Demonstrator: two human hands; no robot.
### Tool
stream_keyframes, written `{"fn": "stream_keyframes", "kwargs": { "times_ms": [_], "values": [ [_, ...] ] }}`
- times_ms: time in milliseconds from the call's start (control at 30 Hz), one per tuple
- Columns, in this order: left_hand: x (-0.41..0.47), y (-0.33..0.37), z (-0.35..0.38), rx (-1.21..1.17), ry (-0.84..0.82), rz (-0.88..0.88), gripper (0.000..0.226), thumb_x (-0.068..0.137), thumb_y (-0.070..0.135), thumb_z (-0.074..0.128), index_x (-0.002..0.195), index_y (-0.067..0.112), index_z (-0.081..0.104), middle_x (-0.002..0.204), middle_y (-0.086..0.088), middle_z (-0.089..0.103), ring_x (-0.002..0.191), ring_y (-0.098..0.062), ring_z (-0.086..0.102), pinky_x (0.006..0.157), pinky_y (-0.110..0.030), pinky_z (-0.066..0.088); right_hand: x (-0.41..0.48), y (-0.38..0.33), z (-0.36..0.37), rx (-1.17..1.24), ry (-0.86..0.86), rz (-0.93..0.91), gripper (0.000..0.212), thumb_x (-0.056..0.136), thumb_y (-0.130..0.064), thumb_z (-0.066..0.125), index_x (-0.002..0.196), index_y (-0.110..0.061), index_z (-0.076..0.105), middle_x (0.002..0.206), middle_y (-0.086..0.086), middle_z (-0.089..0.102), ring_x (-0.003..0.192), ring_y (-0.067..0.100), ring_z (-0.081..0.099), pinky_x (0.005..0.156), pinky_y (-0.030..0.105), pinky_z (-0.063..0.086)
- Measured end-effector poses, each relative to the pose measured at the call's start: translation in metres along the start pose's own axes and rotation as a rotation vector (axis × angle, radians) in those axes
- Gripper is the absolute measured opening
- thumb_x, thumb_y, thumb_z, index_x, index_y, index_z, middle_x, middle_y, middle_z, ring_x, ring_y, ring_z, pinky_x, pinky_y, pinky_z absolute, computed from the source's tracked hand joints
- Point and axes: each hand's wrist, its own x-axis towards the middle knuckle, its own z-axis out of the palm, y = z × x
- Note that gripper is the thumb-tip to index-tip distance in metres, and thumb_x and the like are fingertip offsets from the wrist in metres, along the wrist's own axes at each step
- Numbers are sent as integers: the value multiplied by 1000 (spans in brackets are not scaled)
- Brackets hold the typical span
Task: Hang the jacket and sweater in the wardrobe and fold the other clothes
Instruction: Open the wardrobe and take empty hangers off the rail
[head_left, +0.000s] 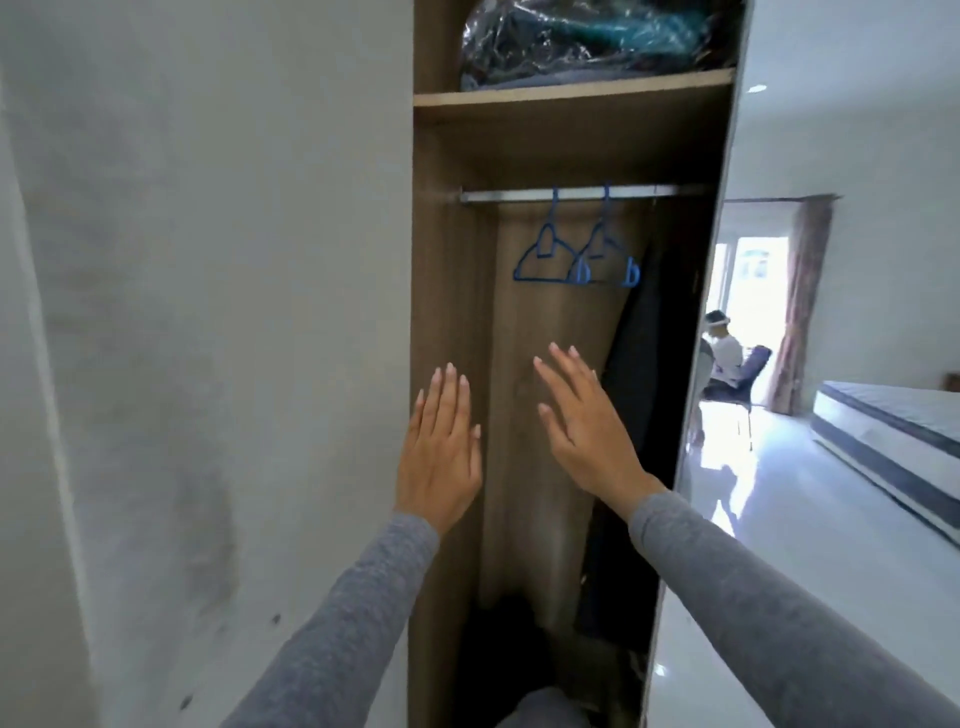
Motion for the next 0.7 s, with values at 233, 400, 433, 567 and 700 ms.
{"fn": "stream_keyframes", "kwargs": {
  "times_ms": [233, 400, 433, 567, 700],
  "values": [
    [39, 98, 94, -361, -59, 77, 55, 99, 30, 19, 148, 5, 18, 156, -10, 14, 145, -18, 7, 119, -32, 1, -2, 97, -45, -291, 58, 147, 50, 98, -19, 42, 147, -16, 32, 157, 0, 21, 147, 15, 8, 119, 40, 14],
    [63, 149, 145, -611, -122, 182, 58, 100, 40, 2, 146, 6, 6, 157, -7, 12, 145, -16, 5, 116, -34, 4, 17, 126, -54, -543, 29, 153, 51, 97, -17, 37, 147, -10, 29, 156, 5, 23, 146, 19, 11, 119, 37, 12],
    [69, 159, 154, -675, -132, 189, 60, 98, 43, -1, 145, 7, 3, 157, -6, 10, 145, -14, 3, 117, -31, 3, 22, 133, -56, -603, 8, 153, 52, 96, -18, 35, 147, -9, 31, 156, 7, 24, 146, 22, 14, 119, 40, 15],
    [68, 197, 172, -954, -216, 179, 58, 97, 42, 11, 148, 17, -1, 157, 5, 1, 145, -6, -2, 117, -22, 4, 33, 155, -62, -847, -151, 123, 57, 95, -28, 22, 146, -5, 31, 155, 11, 25, 145, 26, 16, 119, 41, 16],
    [53, 226, 183, -1122, -226, 75, 58, 99, 37, 22, 152, 21, 3, 158, 11, 0, 144, 0, 1, 116, -18, 9, 33, 163, -66, -1057, -235, 96, 58, 99, -35, 14, 146, -5, 32, 153, 11, 30, 144, 25, 21, 118, 41, 21]
  ]
}}
